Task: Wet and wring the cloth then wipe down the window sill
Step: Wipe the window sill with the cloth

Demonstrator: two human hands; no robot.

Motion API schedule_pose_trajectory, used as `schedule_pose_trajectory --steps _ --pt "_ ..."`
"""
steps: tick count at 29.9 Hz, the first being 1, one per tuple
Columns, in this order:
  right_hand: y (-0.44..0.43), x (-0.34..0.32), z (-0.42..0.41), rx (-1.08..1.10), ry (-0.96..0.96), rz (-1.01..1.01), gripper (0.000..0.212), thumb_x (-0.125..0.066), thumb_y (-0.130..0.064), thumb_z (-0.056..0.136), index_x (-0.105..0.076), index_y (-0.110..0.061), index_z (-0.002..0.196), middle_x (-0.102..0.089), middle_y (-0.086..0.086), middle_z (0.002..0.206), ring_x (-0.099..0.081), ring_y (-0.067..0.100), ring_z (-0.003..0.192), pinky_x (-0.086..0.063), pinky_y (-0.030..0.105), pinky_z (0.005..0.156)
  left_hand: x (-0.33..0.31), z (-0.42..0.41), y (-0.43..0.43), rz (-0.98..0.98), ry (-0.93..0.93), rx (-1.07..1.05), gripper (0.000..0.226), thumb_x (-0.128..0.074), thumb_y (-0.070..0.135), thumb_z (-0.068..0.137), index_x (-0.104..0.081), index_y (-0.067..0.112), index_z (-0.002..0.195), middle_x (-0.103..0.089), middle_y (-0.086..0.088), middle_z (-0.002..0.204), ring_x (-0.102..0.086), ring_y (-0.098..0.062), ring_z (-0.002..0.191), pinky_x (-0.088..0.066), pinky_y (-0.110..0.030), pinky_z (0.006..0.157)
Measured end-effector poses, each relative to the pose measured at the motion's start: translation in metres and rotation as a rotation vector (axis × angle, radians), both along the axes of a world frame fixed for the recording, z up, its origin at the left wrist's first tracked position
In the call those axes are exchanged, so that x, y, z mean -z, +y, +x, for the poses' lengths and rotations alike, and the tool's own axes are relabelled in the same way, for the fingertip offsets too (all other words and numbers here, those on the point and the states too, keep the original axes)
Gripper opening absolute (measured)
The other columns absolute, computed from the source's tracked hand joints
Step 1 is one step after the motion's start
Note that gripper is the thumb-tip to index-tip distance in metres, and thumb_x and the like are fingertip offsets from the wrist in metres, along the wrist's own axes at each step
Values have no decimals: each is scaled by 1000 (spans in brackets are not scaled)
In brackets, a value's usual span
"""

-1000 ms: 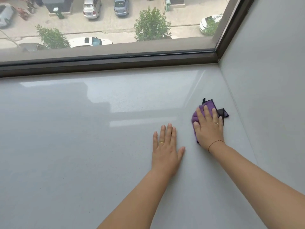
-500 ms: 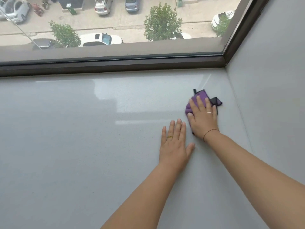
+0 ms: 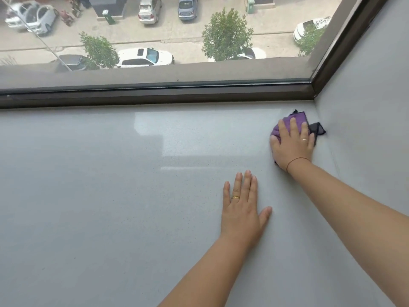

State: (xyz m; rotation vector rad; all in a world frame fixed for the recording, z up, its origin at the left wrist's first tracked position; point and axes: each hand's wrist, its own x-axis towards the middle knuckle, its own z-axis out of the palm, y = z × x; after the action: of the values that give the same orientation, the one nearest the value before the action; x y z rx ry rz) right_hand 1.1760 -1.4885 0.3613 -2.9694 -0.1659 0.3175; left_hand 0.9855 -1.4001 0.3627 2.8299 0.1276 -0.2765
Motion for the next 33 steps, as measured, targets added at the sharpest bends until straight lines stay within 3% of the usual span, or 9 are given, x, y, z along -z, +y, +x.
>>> schedule_pose_trajectory --steps 3,6,12,17,33 --pt "13 2 -10 -322 5 9 53 -23 -45 99 -12 -35 150 0 -5 161 6 22 147 5 42 117 -1 11 -4 18 -2 6 74 -19 55 97 16 16 148 27 2 155 33 -16 138 29 -43 109" --pt "-7 2 9 -439 -23 -3 51 -25 -42 100 -16 -34 149 -6 -6 160 -1 19 147 1 39 117 0 16 -3 23 6 22 75 -20 56 96 15 16 149 25 2 156 31 -16 139 28 -44 110" --pt "-47 1 62 -201 -17 -20 54 -30 -38 99 -19 -23 150 -10 3 160 -5 25 147 -6 40 119 2 14 -1 7 5 39 76 -21 57 96 16 17 148 25 3 155 32 -16 139 26 -40 109" --pt "-32 0 69 -45 6 -2 56 -28 -37 99 -15 -20 150 -7 3 160 -3 24 147 -4 37 119 1 15 -1 31 19 37 75 -20 57 96 17 17 148 24 2 156 33 -16 138 28 -40 109" --pt "-45 3 -51 74 -21 28 55 -26 -37 100 -11 -24 151 -2 2 161 3 22 147 1 42 119 -6 -58 -17 15 63 26 76 -23 54 97 16 14 148 27 0 155 36 -18 135 29 -37 107"
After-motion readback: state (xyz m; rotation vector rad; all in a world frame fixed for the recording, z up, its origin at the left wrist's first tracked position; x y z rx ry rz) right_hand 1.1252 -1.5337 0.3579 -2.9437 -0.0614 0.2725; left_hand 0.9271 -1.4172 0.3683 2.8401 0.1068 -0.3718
